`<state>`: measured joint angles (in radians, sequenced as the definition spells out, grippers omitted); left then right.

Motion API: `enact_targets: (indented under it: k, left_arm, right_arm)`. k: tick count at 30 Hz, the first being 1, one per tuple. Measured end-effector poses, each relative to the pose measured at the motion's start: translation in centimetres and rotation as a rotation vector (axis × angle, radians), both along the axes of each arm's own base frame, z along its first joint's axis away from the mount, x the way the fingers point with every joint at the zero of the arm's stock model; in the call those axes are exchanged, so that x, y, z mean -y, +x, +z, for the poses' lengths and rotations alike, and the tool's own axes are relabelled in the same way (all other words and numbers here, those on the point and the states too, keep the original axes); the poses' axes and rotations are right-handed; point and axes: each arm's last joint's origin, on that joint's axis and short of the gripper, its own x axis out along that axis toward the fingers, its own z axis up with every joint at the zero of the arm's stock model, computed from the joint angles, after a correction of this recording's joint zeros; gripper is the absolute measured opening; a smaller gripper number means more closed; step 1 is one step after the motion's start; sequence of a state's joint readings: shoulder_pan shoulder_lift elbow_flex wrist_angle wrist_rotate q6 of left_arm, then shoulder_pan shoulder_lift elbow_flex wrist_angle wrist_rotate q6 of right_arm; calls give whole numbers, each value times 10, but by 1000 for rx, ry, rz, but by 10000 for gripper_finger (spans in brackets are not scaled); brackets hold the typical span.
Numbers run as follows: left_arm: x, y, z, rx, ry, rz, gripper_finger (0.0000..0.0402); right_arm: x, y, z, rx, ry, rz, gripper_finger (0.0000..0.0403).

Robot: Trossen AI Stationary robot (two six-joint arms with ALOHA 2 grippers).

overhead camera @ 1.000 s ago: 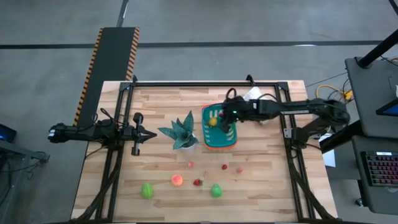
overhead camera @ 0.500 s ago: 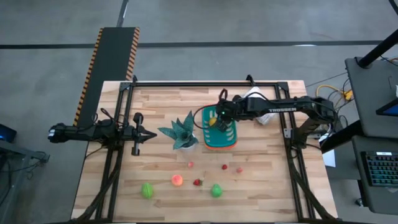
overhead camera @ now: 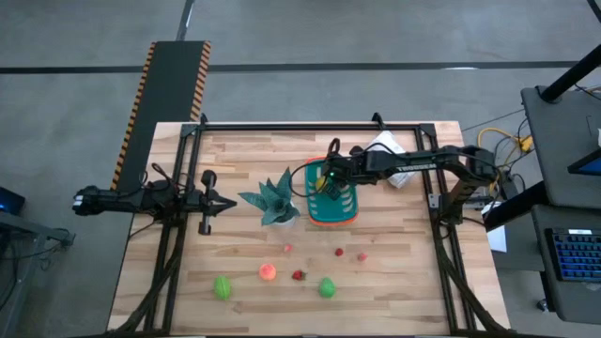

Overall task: Build produce basket
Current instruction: Put the peach into the basket, then put the right peach into the basket

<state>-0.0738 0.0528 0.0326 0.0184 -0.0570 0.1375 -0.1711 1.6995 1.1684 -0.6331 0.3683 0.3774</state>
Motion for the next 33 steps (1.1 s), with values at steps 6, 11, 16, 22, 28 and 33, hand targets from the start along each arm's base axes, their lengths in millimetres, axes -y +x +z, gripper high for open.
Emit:
enact_targets:
  k: [6, 11, 16, 22, 28, 33]
  left_arm:
    - [0, 0, 0, 1, 0, 0, 0]
    - [0, 0, 0, 1, 0, 0, 0]
    - [0, 0, 0, 1, 0, 0, 0]
    - [0, 0, 0, 1, 0, 0, 0]
    - [0, 0, 0, 1, 0, 0, 0]
    - [0, 0, 0, 1, 0, 0, 0]
  right_arm:
    - [0, 0, 0, -4, -3, 11, 38]
    - [1, 0, 0, -13, -10, 30, 38]
    - [4, -1, 1, -16, -11, 30, 40]
    - [4, -2, 0, -28, -8, 28, 72]
    - [4, -2, 0, -32, -8, 28, 116]
    - [4, -2, 0, -31, -6, 25, 142]
